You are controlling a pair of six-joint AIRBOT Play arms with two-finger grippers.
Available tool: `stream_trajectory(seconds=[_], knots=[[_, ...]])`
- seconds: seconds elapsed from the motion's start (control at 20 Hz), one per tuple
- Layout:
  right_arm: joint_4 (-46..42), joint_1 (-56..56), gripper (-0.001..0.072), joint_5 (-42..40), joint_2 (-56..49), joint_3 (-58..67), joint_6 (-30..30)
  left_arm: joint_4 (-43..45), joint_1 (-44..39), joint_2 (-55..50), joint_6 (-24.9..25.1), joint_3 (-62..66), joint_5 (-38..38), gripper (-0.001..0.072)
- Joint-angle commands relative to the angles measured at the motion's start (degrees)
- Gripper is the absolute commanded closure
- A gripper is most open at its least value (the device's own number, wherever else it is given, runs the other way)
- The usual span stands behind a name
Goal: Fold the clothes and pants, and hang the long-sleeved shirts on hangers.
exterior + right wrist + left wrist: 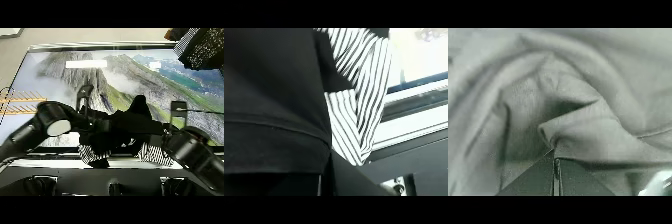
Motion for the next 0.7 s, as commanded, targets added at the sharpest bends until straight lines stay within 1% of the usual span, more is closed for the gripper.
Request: stream_trajectory(seconds=[0.0,0.15,0.2,0.25,0.35,0.5,0.55,0.6,0.65], knots=[[-4.96,-0.72,0.0687,-1.31,3.28,1.66,4.74,0.24,3.08,3.69,-0.35,-0.15,8.63,0.0686],[-4.44,-7.96,0.0687,-6.64,2.86,6.88,5.29,-6.29,5.42,3.32,3.58,0.52,13.33,0.0686],[-3.82,-10.69,0.0687,-7.91,2.4,8.33,4.48,-6.71,5.42,3.23,3.78,0.52,14.69,0.0686],[-2.03,-13.46,0.0687,-9.2,1.68,9.51,2.38,-6.71,5.42,3.21,3.78,0.52,15.72,0.0686],[2.75,-17.05,0.0686,-12.61,-0.13,10.27,-0.7,-6.69,5.44,3.21,3.78,0.52,16.52,0.0686],[7.76,-17.4,0.0686,-20.24,-3.78,10.27,-1.81,-6.69,5.44,2.99,4.61,0.5,16.52,0.068],[8.57,-17.4,0.0686,-22.29,-5.22,10.27,-1.81,-6.71,5.73,2.86,4.61,0.52,16.55,0.0641],[9.01,-17.4,0.0686,-23.96,-6.71,10.27,-1.95,-6.67,5.99,2.8,4.61,0.52,16.55,0.0504],[9.38,-17.4,0.0686,-25.16,-7.8,10.27,-2.45,-6.69,6.69,2.8,4.61,0.52,16.52,0.0315]])
